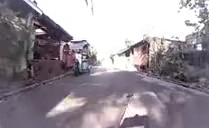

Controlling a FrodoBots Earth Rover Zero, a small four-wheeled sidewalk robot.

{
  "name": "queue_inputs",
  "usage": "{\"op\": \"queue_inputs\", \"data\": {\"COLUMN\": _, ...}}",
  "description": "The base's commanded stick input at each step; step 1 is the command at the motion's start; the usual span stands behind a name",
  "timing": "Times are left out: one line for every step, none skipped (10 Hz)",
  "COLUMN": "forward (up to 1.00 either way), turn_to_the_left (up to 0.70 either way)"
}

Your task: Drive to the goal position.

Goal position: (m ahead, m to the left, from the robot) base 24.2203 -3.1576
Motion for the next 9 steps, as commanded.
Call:
{"op": "queue_inputs", "data": {"forward": 1.00, "turn_to_the_left": -0.04}}
{"op": "queue_inputs", "data": {"forward": 1.00, "turn_to_the_left": -0.25}}
{"op": "queue_inputs", "data": {"forward": 1.00, "turn_to_the_left": -0.17}}
{"op": "queue_inputs", "data": {"forward": 1.00, "turn_to_the_left": 0.00}}
{"op": "queue_inputs", "data": {"forward": 1.00, "turn_to_the_left": 0.00}}
{"op": "queue_inputs", "data": {"forward": 1.00, "turn_to_the_left": 0.00}}
{"op": "queue_inputs", "data": {"forward": 1.00, "turn_to_the_left": 0.00}}
{"op": "queue_inputs", "data": {"forward": 1.00, "turn_to_the_left": 0.00}}
{"op": "queue_inputs", "data": {"forward": 1.00, "turn_to_the_left": 0.00}}
